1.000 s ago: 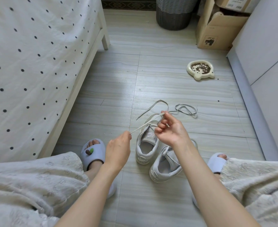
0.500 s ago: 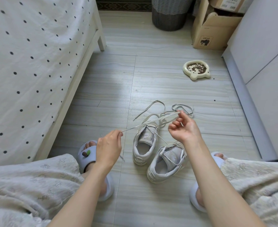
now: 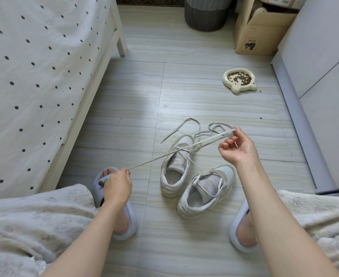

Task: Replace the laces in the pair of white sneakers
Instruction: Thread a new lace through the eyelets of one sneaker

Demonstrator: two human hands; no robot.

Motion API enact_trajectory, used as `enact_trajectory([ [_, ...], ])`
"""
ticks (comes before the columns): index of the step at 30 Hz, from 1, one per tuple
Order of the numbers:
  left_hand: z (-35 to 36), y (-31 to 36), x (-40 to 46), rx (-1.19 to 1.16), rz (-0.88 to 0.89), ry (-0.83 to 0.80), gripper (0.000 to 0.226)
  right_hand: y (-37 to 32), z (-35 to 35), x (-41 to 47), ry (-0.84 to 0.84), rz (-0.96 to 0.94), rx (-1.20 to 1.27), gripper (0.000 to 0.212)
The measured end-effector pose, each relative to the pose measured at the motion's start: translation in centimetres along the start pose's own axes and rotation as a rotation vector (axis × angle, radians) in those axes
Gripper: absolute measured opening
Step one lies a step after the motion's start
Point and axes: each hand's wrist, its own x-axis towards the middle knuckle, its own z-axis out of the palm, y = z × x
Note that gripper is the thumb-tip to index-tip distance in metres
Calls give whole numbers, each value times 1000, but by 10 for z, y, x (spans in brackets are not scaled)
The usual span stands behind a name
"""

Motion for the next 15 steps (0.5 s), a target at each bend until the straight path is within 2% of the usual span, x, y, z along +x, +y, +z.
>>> enact_trajectory([
  [6, -4, -1, 13, -270, -98, -25, 29, -2, -6, 5, 27, 2, 75, 25],
  [10, -8, 17, 13, -411, -42, 20, 26, 12, -4, 7, 27, 27, 9, 25],
  [15, -8, 38, 22, -797, -167, -51, 22, 27, -1, 12, 27, 46, -60, 23],
])
